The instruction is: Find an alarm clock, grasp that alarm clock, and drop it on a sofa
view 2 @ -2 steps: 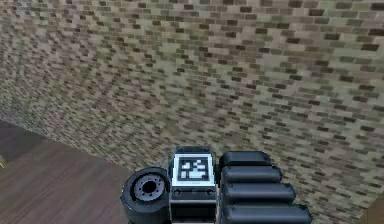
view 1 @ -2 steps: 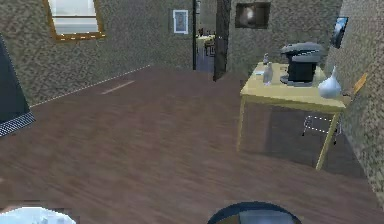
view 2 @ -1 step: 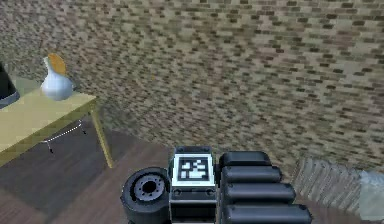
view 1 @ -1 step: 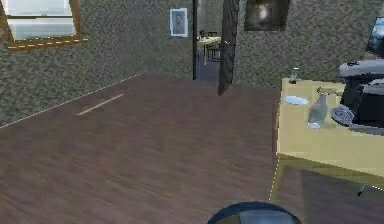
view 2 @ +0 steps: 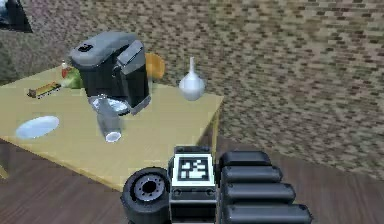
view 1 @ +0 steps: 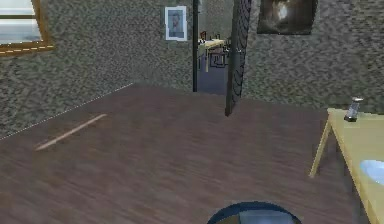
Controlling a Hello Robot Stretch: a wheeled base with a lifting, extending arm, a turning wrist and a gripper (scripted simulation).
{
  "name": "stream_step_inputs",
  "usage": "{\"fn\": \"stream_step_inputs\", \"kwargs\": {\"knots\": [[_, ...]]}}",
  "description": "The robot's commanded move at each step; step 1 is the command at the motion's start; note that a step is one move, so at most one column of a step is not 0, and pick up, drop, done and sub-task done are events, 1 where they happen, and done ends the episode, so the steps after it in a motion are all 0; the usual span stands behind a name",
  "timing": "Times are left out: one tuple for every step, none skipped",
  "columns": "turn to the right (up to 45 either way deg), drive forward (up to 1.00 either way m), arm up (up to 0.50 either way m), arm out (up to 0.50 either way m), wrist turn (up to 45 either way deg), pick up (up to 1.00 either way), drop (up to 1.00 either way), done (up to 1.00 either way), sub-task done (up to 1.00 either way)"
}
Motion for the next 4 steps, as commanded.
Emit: {"fn": "stream_step_inputs", "kwargs": {"knots": [[-45.0, 0.00, 0.00, 0.00, 0.0, 0.00, 0.00, 0.00, 0.00], [-3.0, 0.00, 0.00, 0.00, 0.0, 0.00, 0.00, 0.00, 0.00], [0.0, 0.20, 0.00, 0.00, 0.0, 0.00, 0.00, 0.00, 0.00], [45.0, 0.00, 0.00, 0.00, 0.0, 0.00, 0.00, 0.00, 0.00]]}}
